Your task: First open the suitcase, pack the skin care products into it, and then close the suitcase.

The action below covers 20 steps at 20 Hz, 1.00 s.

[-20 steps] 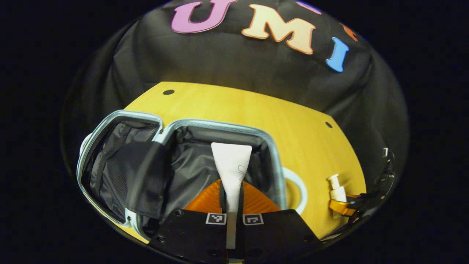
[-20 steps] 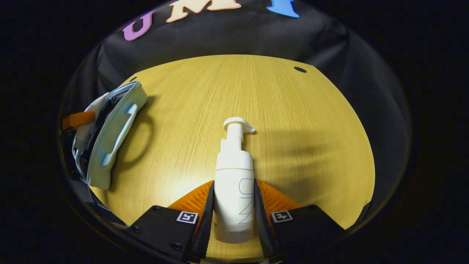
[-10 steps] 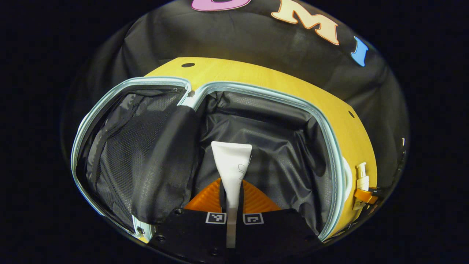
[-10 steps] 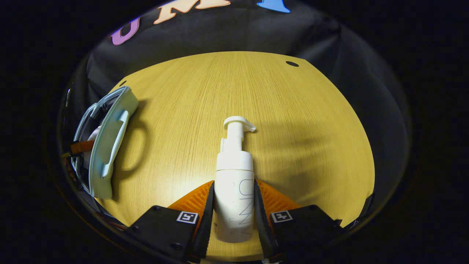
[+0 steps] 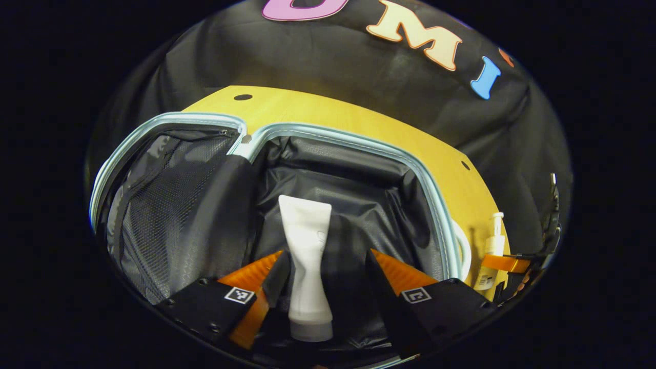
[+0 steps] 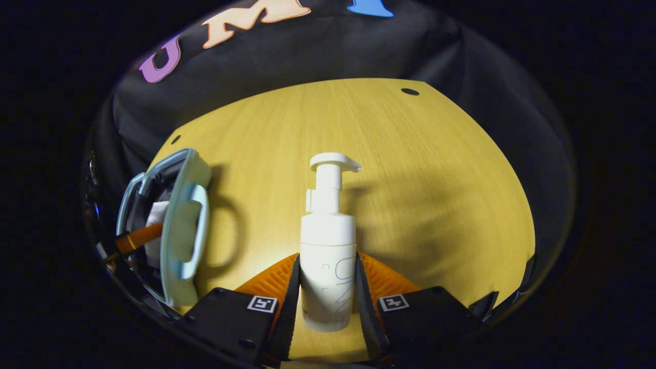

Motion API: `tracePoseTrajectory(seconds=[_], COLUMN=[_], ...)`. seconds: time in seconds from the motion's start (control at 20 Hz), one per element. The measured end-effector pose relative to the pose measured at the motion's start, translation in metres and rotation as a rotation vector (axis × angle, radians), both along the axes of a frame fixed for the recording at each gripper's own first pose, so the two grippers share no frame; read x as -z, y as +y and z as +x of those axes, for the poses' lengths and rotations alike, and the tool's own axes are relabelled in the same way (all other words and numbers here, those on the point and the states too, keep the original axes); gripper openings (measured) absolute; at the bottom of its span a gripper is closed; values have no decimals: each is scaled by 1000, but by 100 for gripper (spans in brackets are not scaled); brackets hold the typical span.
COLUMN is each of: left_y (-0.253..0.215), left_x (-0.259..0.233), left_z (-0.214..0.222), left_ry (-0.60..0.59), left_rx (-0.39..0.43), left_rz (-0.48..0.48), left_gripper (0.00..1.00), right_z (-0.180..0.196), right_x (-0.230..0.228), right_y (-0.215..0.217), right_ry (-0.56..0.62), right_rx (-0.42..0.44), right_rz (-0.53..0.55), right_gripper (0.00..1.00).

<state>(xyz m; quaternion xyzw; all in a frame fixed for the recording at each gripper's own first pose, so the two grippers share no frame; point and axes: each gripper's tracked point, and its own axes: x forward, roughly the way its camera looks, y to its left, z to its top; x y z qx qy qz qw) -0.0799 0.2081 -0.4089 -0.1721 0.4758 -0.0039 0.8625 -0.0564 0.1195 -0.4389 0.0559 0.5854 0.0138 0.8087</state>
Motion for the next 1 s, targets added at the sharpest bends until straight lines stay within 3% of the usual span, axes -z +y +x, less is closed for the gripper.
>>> tracePoseTrajectory(seconds=[0.25, 0.45, 0.7, 1.0], left_y=[8, 50, 121, 190], left_x=[-43, -77, -97, -99], left_z=[14, 17, -12, -56], left_ry=[-114, -182, -202, -181], left_rx=[-4, -82, -202, -375], left_rz=[-3, 10, 91, 143], left_gripper=[93, 93, 93, 93], right_z=[23, 33, 27, 8], right_x=[-36, -65, -55, -22], right_y=[91, 159, 231, 241], right_ry=[-52, -79, -15, 136], right_rx=[-48, -128, -214, -284], right_rz=[170, 287, 370, 294], right_gripper=[57, 57, 57, 56])
